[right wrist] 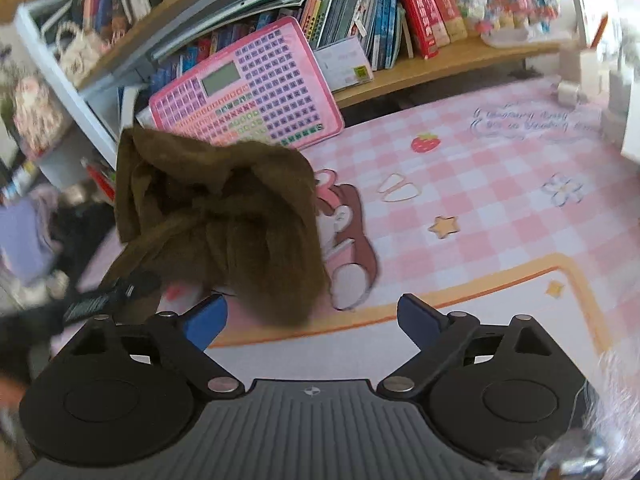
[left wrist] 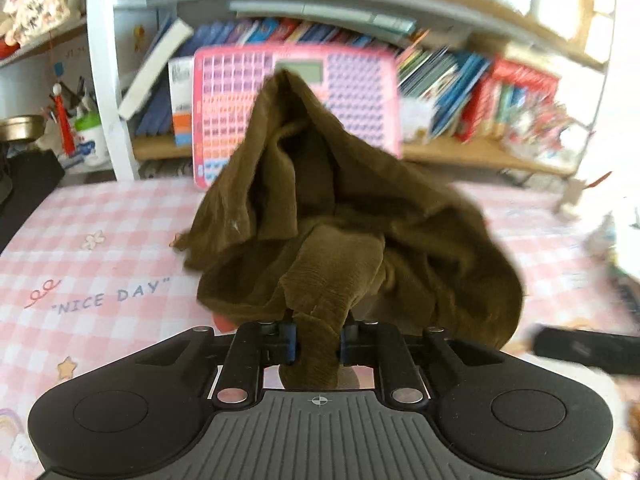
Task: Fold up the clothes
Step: 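Grasp the garment fabric with the left tool while the right tool grasps another fold, then lift the garment with both tools and shake it open in the air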
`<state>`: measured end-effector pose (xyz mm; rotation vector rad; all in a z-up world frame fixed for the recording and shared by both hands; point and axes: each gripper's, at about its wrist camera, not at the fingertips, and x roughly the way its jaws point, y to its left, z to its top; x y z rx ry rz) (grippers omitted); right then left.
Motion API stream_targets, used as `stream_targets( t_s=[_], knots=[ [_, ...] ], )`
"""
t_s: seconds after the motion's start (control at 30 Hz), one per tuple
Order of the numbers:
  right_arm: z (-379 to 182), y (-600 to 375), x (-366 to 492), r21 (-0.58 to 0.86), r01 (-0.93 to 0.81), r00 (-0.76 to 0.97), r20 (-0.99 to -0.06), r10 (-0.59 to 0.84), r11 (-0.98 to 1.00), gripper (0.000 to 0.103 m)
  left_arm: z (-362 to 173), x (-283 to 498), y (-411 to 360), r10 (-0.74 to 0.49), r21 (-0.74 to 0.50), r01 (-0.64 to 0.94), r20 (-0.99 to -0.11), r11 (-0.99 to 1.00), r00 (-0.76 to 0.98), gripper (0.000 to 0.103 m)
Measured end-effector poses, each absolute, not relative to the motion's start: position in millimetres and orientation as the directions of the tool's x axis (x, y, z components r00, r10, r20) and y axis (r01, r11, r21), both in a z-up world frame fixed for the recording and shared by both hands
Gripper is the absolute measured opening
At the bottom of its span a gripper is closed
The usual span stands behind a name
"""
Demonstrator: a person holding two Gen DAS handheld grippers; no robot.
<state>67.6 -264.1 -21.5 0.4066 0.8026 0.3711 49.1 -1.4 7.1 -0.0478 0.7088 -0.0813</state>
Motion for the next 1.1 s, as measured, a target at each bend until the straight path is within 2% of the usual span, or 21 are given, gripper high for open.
stream_targets(
  t_s=[0.07, 0.13, 0.23, 0.3, 0.37, 0.47, 0.5, 0.53, 0.57, 0.6, 0.63, 0.67, 0.73, 0.77, 0.87, 0.97, 1.1],
  knots=[
    [-24.0, -264.9, 73.1, 0.578, -0.162, 0.594, -0.590, 0.546, 0.800, 0.088, 14.8, 32.9, 0.2, -0.112, -0.100, 0.063, -0.637, 0.993, 0.763, 0.016],
    [-29.4, -262.0, 78.7, 0.654, -0.137, 0.537, -0.582, 0.610, 0.744, 0.074, 19.0, 20.7, 0.0, -0.127, -0.120, 0.066, -0.634, 0.991, 0.763, 0.016],
    [-36.6, -255.5, 82.5, 0.728, -0.092, 0.463, -0.573, 0.676, 0.680, 0.066, 28.4, 6.0, 0.7, -0.142, -0.139, 0.070, -0.615, 0.988, 0.776, 0.016],
    [-41.3, -251.6, 84.3, 0.758, -0.061, 0.423, -0.570, 0.705, 0.650, 0.068, 37.0, -0.8, 4.0, -0.150, -0.160, 0.067, -0.592, 0.985, 0.792, 0.016],
    [-46.3, -247.9, 86.9, 0.773, -0.024, 0.384, -0.578, 0.720, 0.633, 0.080, 47.0, -4.9, 9.1, -0.154, -0.183, 0.059, -0.564, 0.981, 0.811, 0.016],
    [-51.5, -243.7, 89.5, 0.789, -0.001, 0.367, -0.571, 0.734, 0.615, 0.081, 60.2, -6.9, 14.4, -0.161, -0.207, 0.058, -0.528, 0.977, 0.834, 0.016],
    [-52.8, -242.5, 90.1, 0.793, 0.001, 0.368, -0.567, 0.737, 0.609, 0.077, 63.4, -7.5, 15.6, -0.166, -0.212, 0.062, -0.518, 0.975, 0.839, 0.016],
    [-54.2, -241.3, 90.9, 0.797, 0.002, 0.369, -0.562, 0.740, 0.604, 0.066, 66.6, -8.1, 17.2, -0.169, -0.217, 0.064, -0.509, 0.974, 0.844, 0.016],
    [-55.5, -239.0, 92.6, 0.798, 0.002, 0.368, -0.562, 0.741, 0.603, 0.054, 69.7, -8.4, 20.0, -0.169, -0.224, 0.062, -0.500, 0.973, 0.850, 0.016],
    [-56.2, -236.5, 94.7, 0.796, 0.005, 0.361, -0.565, 0.742, 0.605, 0.032, 73.4, -7.7, 23.4, -0.166, -0.229, 0.057, -0.490, 0.972, 0.856, 0.016],
    [-55.6, -235.7, 97.1, 0.810, 0.001, 0.357, -0.548, 0.756, 0.587, 0.019, 77.6, -6.5, 27.3, -0.158, -0.230, 0.051, -0.480, 0.972, 0.863, 0.016],
    [-54.6, -235.1, 99.5, 0.823, -0.004, 0.356, -0.530, 0.769, 0.568, 0.014, 79.0, -5.5, 30.7, -0.150, -0.224, 0.045, -0.479, 0.974, 0.865, 0.016],
    [-36.2, -242.9, 102.6, 0.835, -0.048, 0.439, -0.475, 0.762, 0.548, 0.009, 71.1, -4.0, 35.3, -0.133, -0.187, 0.040, -0.517, 0.982, 0.846, 0.017],
    [-27.4, -246.7, 104.1, 0.839, -0.070, 0.477, -0.447, 0.757, 0.540, 0.008, 67.1, -3.2, 37.6, -0.123, -0.168, 0.038, -0.535, 0.985, 0.836, 0.023],
    [-28.7, -253.5, 102.4, 0.809, -0.069, 0.490, -0.482, 0.726, 0.584, 0.006, 55.2, -0.8, 44.6, -0.093, -0.111, 0.034, -0.587, 0.993, 0.804, 0.031],
    [-30.0, -260.4, 100.7, 0.776, -0.067, 0.503, -0.516, 0.693, 0.627, 0.006, 30.4, -2.6, 44.1, -0.100, -0.076, 0.066, -0.662, 0.995, 0.743, 0.046],
    [-31.7, -269.5, 98.5, 0.729, -0.064, 0.520, -0.558, 0.646, 0.681, 0.006, -8.7, -10.0, 23.5, -0.099, -0.015, 0.136, -0.762, 0.991, 0.640, 0.048]
  ],
)
